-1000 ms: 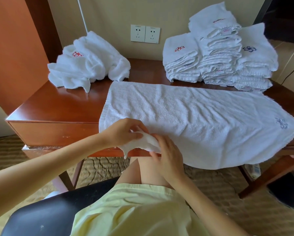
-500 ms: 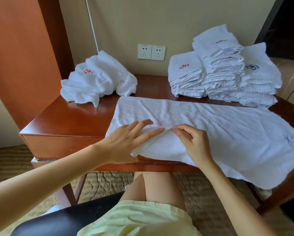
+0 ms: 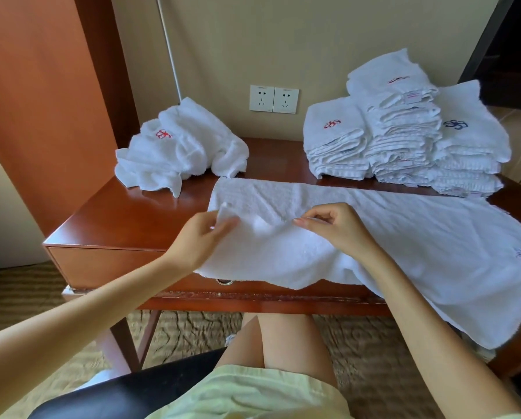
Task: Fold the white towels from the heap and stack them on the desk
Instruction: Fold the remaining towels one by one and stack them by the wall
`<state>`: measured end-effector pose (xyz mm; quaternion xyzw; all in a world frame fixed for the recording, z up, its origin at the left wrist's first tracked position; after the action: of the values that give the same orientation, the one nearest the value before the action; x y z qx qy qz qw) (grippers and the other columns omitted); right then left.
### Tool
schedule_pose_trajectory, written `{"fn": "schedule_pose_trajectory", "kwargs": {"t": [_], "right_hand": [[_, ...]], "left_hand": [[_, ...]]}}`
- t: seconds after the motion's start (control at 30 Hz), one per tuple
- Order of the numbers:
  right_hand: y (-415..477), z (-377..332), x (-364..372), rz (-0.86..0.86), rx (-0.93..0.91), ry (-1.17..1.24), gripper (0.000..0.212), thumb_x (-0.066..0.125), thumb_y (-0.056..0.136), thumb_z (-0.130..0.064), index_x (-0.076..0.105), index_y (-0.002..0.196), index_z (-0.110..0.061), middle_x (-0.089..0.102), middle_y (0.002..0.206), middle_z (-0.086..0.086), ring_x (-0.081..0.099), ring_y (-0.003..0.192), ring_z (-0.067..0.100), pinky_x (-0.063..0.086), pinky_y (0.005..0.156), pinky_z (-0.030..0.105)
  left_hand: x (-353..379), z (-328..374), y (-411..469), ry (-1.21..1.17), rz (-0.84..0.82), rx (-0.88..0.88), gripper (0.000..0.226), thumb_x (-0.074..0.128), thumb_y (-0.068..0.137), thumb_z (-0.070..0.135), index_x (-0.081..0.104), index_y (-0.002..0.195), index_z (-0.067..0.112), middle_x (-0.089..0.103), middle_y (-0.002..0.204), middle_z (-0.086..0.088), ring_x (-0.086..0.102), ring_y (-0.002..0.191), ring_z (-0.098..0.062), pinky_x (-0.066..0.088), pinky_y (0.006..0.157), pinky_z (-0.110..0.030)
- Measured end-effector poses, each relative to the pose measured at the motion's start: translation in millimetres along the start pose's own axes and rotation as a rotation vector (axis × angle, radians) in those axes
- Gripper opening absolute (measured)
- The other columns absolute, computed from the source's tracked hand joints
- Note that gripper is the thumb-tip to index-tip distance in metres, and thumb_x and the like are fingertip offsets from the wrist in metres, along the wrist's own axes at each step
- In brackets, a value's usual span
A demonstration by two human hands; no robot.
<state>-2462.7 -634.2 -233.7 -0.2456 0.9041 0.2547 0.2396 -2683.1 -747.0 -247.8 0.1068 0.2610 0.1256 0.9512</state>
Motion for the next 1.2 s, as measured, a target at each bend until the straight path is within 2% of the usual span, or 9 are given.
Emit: {"fn": "schedule_pose_trajectory", "kwargs": {"t": [0.1,0.2,0.27,0.47,0.57,0.7,0.77,0.97,1.2], "right_hand": [[15.8,7.9,4.8,-0.031,0.101,-0.001,0.018,0.073,0.084,-0.033,0.075,0.077,-0.017,0.062,0.060,-0.007,0.052,0.058,0.002,0.041,0.064,0.018],[28.7,21.8,13.6,-0.120,0.201,-0.078,0.017,0.073,0.083,-0.035,0.076,0.086,-0.019,0.072,0.077,-0.009,0.066,0.077,0.002,0.051,0.080,0.023],[31.6,30.0,19.6,-0.158,0.246,-0.117,0.018,0.073,0.083,-0.037,0.075,0.088,-0.020,0.074,0.084,-0.005,0.068,0.087,0.007,0.052,0.090,0.027],[28.2,33.0,22.1,-0.111,0.243,-0.069,0.020,0.072,0.082,-0.041,0.073,0.085,-0.021,0.072,0.074,0.002,0.068,0.079,0.011,0.049,0.083,0.025],[29.3,33.6,24.3,-0.099,0.237,-0.201,0.023,0.073,0.080,-0.045,0.071,0.082,-0.023,0.063,0.063,-0.002,0.060,0.064,0.011,0.049,0.074,0.028],[27.3,28.0,19.9,-0.012,0.254,-0.394,0.029,0.075,0.073,-0.054,0.067,0.081,-0.027,0.064,0.075,-0.014,0.060,0.072,0.002,0.045,0.066,0.021],[22.1,29.9,12.4,0.013,0.263,-0.387,0.028,0.075,0.073,-0.053,0.066,0.081,-0.028,0.065,0.077,-0.014,0.060,0.073,0.001,0.044,0.066,0.020],[-17.6,52.8,-31.1,0.120,0.225,-0.316,0.011,0.073,0.082,-0.036,0.070,0.087,-0.026,0.067,0.085,-0.014,0.061,0.079,0.000,0.044,0.071,0.018],[-106.2,110.3,-127.2,0.515,0.311,-0.092,0.012,0.070,0.085,-0.007,0.072,0.093,-0.016,0.070,0.092,-0.008,0.065,0.089,0.003,0.049,0.082,0.016]], "left_hand": [[-11.1,-13.4,22.6,0.074,0.026,-0.154,0.030,0.054,0.098,0.030,0.070,0.088,0.007,0.070,0.079,-0.008,0.065,0.071,-0.030,0.051,0.065,-0.041],[-13.8,-27.0,41.2,0.300,-0.002,-0.194,0.022,0.058,0.095,0.024,0.071,0.097,0.007,0.070,0.089,-0.012,0.066,0.076,-0.031,0.053,0.065,-0.043],[-16.2,-29.5,47.5,0.413,0.012,-0.197,0.022,0.059,0.093,0.024,0.068,0.108,0.011,0.069,0.091,-0.007,0.064,0.072,-0.023,0.050,0.055,-0.034],[-24.7,-27.6,48.7,0.317,0.165,-0.176,0.039,0.063,0.090,0.022,0.052,0.127,0.021,0.065,0.103,-0.003,0.062,0.081,-0.020,0.056,0.063,-0.035],[-16.8,-25.4,45.2,0.581,0.122,-0.113,0.049,0.061,0.089,0.023,0.045,0.136,0.022,0.063,0.105,-0.002,0.061,0.084,-0.021,0.053,0.063,-0.036],[5.7,-11.9,48.2,0.885,0.039,0.080,0.061,0.060,0.088,0.017,0.036,0.145,0.020,0.039,0.140,-0.008,0.039,0.128,-0.027,0.041,0.100,-0.037],[26.7,7.1,52.2,0.911,-0.015,0.248,0.053,0.061,0.090,0.020,0.044,0.140,0.022,0.035,0.145,-0.007,0.035,0.134,-0.028,0.033,0.108,-0.040],[128.7,54.3,49.7,0.784,-0.319,0.632,0.038,0.054,0.095,0.030,0.054,0.133,0.024,0.046,0.141,-0.002,0.049,0.125,-0.023,0.040,0.102,-0.037],[241.8,104.0,36.0,0.754,-0.513,1.103,0.037,0.051,0.082,0.037,0.067,0.112,0.023,0.061,0.123,-0.004,0.061,0.107,-0.024,0.049,0.089,-0.036]]}}
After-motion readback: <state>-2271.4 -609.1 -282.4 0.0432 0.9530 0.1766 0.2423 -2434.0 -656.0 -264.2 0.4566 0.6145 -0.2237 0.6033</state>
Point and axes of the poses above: each hand's wrist, its own y-axis towards the middle knuckle, its own x-axis out of the palm, z = x × y, the point moved 5 cm from there along y, towards the middle knuckle
